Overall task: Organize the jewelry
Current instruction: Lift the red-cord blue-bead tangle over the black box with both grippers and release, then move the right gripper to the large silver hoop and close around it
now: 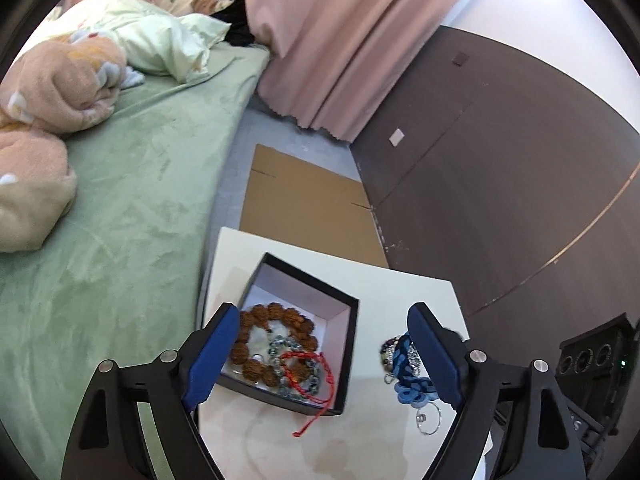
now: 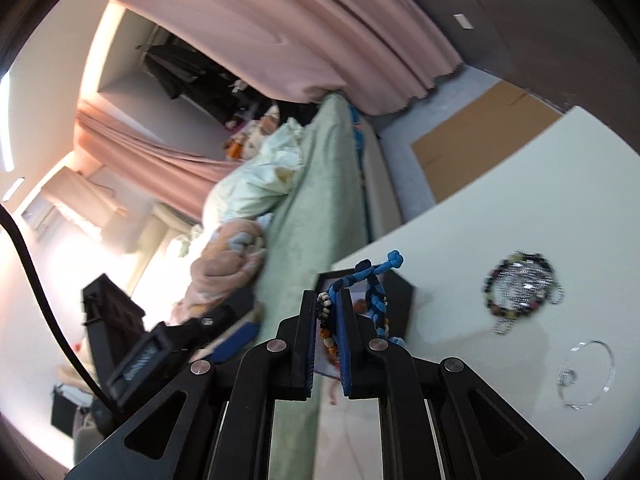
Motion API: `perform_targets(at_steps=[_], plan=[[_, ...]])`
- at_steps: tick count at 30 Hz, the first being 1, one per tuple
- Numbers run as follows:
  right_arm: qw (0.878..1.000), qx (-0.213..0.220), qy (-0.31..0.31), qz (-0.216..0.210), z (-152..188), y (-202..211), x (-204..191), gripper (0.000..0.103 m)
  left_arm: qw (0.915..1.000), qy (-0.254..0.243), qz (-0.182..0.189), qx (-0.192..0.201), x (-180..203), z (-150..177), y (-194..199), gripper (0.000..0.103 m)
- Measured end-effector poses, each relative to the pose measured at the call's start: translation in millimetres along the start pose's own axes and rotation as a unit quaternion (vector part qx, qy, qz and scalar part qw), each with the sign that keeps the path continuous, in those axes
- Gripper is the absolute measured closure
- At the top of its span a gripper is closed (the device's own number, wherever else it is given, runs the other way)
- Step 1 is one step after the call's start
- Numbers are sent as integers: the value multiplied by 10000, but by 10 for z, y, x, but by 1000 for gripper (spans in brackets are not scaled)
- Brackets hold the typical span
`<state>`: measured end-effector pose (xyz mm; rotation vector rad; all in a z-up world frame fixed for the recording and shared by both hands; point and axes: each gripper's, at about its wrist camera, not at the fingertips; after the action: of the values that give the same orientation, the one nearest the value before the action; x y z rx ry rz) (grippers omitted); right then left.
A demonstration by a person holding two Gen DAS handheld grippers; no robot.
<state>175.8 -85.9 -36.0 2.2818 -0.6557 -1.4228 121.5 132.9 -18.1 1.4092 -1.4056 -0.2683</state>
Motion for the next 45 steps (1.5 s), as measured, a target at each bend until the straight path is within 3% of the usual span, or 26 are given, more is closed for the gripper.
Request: perform_targets(at_steps=[10, 12, 14, 15, 18, 22, 28, 32, 42, 45], plan=[[9981, -121, 185, -569, -18, -296, -211, 91, 9997, 234, 52, 101, -142, -30, 90, 17], [9986, -363, 123, -357, -30, -455, -203, 88, 9997, 230, 62, 96, -146, -25, 94, 17], [9980, -626, -51, -116, -30, -560, -120, 74, 9997, 209, 47, 96, -144, -30, 97, 17], [9976, -671, -141, -40, -12, -569, -63, 73, 9997, 198, 39, 101, -145, -29, 105, 17], [9977, -620, -254, 139, 3, -505, 21, 72, 9997, 202, 49, 119, -153, -30, 125, 17], [9979, -489, -325, 263, -10, -345, 90, 58, 9998, 183, 43, 110, -149, -32, 127, 17], [9969, -339, -558, 428, -34, -59, 275, 57, 10000, 47, 8, 80, -49, 3, 93, 17], [9959, -225, -669, 561, -65, 126, 376, 43, 10000, -88, 18, -2, 66, 37, 20, 17], [9918, -253, -947, 815, -82, 445, 654, 41, 9980, -593, -37, -195, 424, 133, -197, 17], [9903, -317, -991, 919, -75, 509, 717, 30, 9971, -725, -31, -246, 517, 162, -262, 17]])
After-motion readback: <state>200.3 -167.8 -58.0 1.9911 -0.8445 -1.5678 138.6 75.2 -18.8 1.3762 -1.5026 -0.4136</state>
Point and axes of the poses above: each gripper's, at about its wrist camera, not at the fingertips, and y roughly against the way its jaws point, x to its right, z to its underside, and after that the axes turned 14 degrees about -x, right-handed
